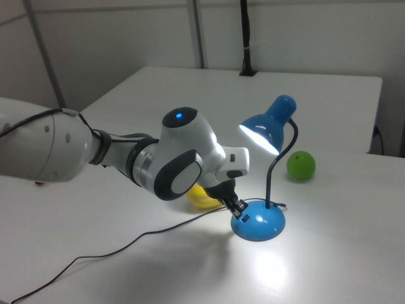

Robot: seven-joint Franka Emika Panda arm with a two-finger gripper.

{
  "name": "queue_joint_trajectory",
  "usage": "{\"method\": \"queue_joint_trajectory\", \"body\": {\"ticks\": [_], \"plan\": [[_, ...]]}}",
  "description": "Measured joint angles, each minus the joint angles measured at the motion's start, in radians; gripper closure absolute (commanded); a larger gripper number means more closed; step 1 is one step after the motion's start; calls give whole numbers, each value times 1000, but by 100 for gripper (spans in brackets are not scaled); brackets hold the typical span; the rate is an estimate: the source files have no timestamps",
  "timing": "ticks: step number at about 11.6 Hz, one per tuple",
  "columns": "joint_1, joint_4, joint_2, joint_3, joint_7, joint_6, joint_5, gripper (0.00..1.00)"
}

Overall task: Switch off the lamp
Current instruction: 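Press down on the switch on the blue lamp base with the gripper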

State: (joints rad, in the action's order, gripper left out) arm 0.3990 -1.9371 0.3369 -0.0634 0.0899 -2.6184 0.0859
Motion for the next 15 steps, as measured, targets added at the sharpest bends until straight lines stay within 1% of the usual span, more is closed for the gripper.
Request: {"method": "queue_joint_trajectory", "body": {"ticks": [4, 8, 15], "plan": [[0, 4, 24, 0, 26, -46, 0, 100], [0, 8, 42, 0, 36, -49, 0, 100], [0, 10, 43, 0, 36, -49, 7, 100]]}}
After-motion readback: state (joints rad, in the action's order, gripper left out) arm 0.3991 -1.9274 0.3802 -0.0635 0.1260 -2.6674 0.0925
